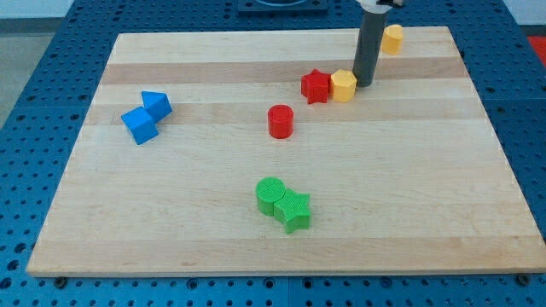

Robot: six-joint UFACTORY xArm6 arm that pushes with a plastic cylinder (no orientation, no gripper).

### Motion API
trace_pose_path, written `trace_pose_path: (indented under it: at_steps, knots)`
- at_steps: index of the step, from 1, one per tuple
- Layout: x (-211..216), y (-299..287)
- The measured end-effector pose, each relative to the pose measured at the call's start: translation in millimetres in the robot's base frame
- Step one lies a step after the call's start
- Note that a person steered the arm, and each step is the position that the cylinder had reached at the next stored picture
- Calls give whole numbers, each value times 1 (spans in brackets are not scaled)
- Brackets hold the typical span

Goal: Place the yellow heart to the left of the red star

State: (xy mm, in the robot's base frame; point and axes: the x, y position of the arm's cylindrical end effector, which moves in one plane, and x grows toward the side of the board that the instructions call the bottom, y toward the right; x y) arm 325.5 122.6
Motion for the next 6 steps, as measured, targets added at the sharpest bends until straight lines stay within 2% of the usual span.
trace_pose_path:
  at_steps: [4,6]
  knots:
    - [-10,2]
    - [-25,47]
